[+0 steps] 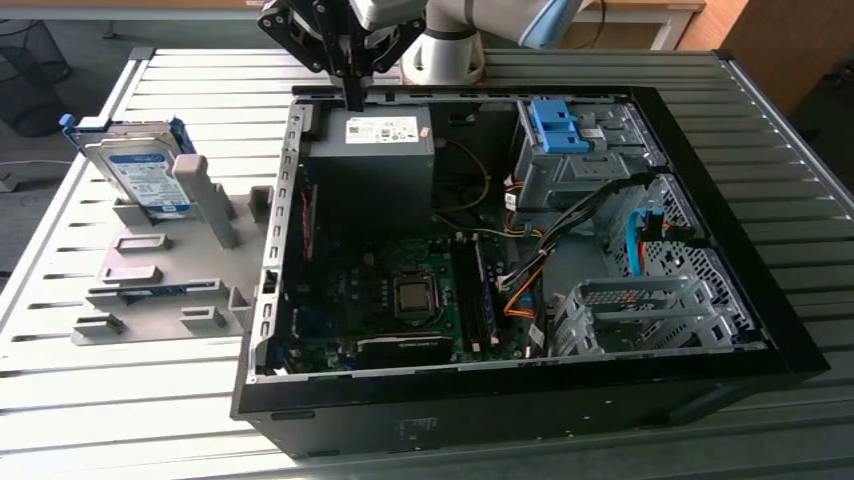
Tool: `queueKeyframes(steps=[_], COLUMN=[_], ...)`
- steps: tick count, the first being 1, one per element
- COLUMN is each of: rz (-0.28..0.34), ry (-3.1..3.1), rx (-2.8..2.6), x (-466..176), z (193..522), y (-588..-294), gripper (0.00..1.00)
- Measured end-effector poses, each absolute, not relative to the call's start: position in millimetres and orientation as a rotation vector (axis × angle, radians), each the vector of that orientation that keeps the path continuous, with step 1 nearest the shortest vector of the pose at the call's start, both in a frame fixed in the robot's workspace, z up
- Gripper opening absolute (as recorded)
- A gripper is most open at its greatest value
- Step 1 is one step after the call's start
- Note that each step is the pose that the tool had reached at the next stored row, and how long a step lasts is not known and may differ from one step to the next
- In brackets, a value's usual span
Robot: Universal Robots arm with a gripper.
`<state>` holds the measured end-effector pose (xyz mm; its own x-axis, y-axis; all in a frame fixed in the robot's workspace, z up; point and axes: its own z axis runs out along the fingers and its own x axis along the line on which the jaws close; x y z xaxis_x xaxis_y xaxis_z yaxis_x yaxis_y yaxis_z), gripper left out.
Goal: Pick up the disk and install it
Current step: 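Reach for the disk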
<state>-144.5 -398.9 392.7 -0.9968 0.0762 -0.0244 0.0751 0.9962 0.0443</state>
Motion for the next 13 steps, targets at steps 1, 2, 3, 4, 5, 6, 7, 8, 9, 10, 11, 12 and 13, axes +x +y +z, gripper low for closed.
queueKeyframes(steps=[1, 2, 3, 4, 5, 6, 7, 8, 9, 10, 11, 12, 13], rz=[0.068, 0.068, 0.068, 0.068, 0.068, 0.068, 0.068, 0.068, 0.068, 0.068, 0.068, 0.068, 0.068], ry=[3.112, 3.112, 3.113, 3.112, 3.112, 3.113, 3.113, 3.112, 3.112, 3.113, 3.112, 3.113, 3.113], rx=[0.118, 0.118, 0.118, 0.118, 0.118, 0.118, 0.118, 0.118, 0.118, 0.118, 0.118, 0.118, 0.118], x=[-144.9, -145.2, -145.6, -146.0, -146.4, -146.8, -147.2, -147.6, -148.0, -148.4, -148.8, -149.1, -149.4], z=[392.7, 392.6, 392.7, 392.6, 392.6, 392.6, 392.6, 392.5, 392.5, 392.5, 392.5, 392.5, 392.5], y=[-398.9, -398.9, -399.0, -398.9, -398.9, -398.9, -398.9, -398.9, -398.9, -398.9, -398.9, -398.9, -398.9], gripper=[0.11, 0.11, 0.11, 0.11, 0.11, 0.11, 0.11, 0.11, 0.11, 0.11, 0.11, 0.11, 0.11])
